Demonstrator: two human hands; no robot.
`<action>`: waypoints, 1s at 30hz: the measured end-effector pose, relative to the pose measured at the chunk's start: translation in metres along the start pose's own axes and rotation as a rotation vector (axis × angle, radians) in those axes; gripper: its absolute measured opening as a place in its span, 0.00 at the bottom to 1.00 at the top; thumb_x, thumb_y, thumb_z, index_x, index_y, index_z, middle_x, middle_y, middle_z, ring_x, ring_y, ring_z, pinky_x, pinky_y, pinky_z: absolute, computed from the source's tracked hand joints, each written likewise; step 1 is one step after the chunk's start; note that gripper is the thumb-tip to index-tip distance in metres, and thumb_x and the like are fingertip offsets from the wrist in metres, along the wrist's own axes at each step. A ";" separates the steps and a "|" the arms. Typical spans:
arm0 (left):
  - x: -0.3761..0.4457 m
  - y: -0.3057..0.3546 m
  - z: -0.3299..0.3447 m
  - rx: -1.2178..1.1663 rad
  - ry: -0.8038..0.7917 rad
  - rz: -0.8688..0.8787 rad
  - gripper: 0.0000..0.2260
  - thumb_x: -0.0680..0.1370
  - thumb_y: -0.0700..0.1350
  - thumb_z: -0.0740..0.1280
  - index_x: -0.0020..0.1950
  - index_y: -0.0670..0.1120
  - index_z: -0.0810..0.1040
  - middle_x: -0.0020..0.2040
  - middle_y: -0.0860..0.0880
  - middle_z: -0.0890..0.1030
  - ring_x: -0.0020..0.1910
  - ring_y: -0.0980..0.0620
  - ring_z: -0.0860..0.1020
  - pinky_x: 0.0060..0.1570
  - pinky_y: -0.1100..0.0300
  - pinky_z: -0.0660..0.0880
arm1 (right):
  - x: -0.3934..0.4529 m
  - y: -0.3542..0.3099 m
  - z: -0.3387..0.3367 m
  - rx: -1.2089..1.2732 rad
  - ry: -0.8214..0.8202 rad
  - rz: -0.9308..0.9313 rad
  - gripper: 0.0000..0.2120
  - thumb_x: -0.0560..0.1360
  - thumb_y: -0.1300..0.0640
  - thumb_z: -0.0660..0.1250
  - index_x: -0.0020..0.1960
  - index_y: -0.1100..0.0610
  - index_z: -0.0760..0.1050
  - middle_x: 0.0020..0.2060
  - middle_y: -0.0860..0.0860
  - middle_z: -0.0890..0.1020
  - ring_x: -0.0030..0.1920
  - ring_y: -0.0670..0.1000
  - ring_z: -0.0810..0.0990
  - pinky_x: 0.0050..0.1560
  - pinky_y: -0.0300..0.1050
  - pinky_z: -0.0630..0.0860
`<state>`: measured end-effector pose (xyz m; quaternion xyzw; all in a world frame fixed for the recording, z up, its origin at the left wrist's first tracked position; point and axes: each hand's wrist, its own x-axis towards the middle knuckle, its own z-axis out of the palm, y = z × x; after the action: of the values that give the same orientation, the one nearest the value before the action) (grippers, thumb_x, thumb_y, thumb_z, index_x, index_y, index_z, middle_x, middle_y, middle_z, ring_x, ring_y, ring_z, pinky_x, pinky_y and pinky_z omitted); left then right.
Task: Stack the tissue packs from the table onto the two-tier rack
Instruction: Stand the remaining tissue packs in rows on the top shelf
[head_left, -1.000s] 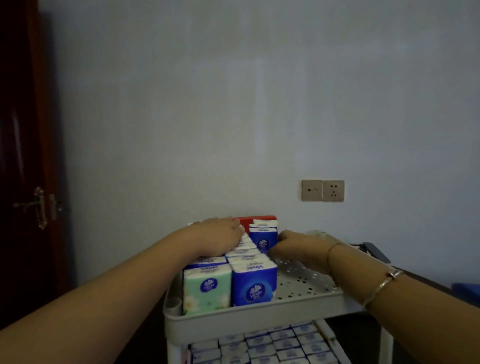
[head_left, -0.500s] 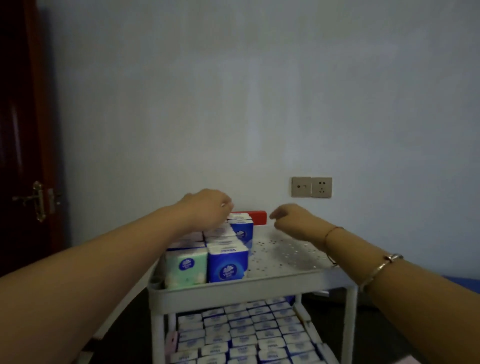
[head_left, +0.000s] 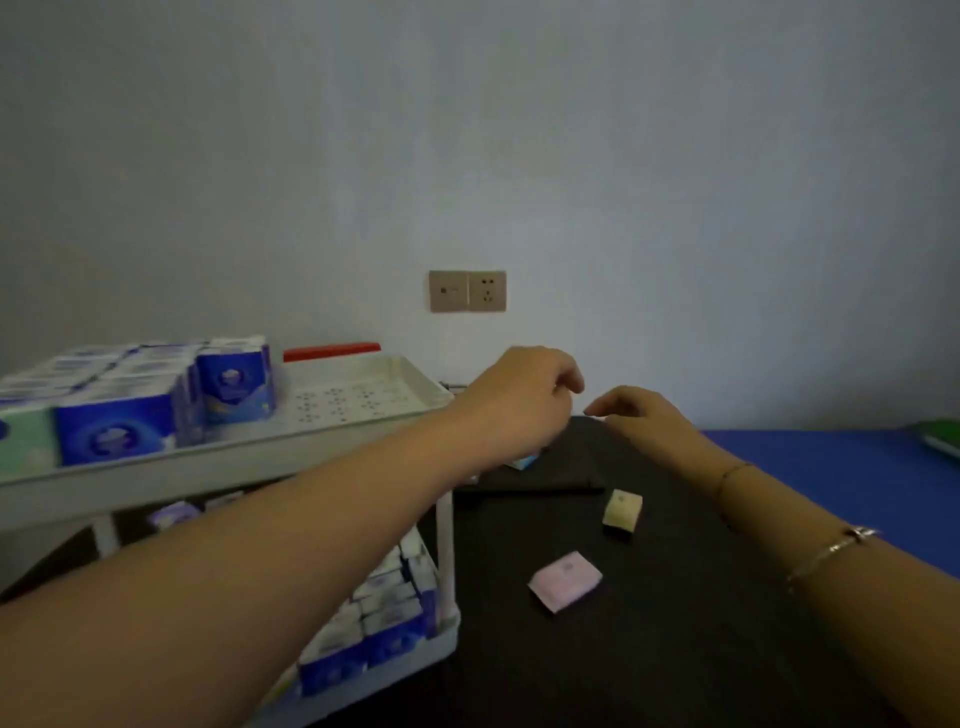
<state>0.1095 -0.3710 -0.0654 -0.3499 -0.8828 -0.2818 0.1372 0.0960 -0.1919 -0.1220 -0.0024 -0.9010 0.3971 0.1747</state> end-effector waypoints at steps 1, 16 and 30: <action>0.008 0.001 0.027 -0.013 -0.047 -0.031 0.13 0.79 0.38 0.59 0.59 0.48 0.78 0.59 0.50 0.78 0.57 0.53 0.75 0.52 0.63 0.69 | 0.001 0.021 0.001 0.007 -0.007 0.032 0.08 0.77 0.63 0.61 0.53 0.54 0.74 0.55 0.52 0.77 0.56 0.50 0.75 0.56 0.42 0.71; 0.082 -0.179 0.213 0.027 0.130 -0.848 0.27 0.78 0.42 0.64 0.75 0.48 0.58 0.76 0.44 0.57 0.72 0.39 0.59 0.67 0.47 0.67 | 0.060 0.169 0.083 0.082 -0.130 0.197 0.11 0.78 0.62 0.59 0.57 0.50 0.72 0.52 0.46 0.73 0.44 0.43 0.74 0.38 0.35 0.69; 0.119 -0.257 0.241 0.141 0.425 -0.980 0.30 0.71 0.64 0.67 0.68 0.52 0.67 0.77 0.41 0.49 0.74 0.39 0.50 0.70 0.45 0.55 | 0.125 0.173 0.173 0.219 -0.089 0.056 0.16 0.77 0.63 0.61 0.63 0.51 0.72 0.62 0.48 0.72 0.44 0.38 0.71 0.39 0.30 0.67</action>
<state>-0.1655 -0.3166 -0.3098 0.1777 -0.9123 -0.3172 0.1884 -0.0996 -0.1797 -0.3146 0.0092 -0.8586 0.4977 0.1228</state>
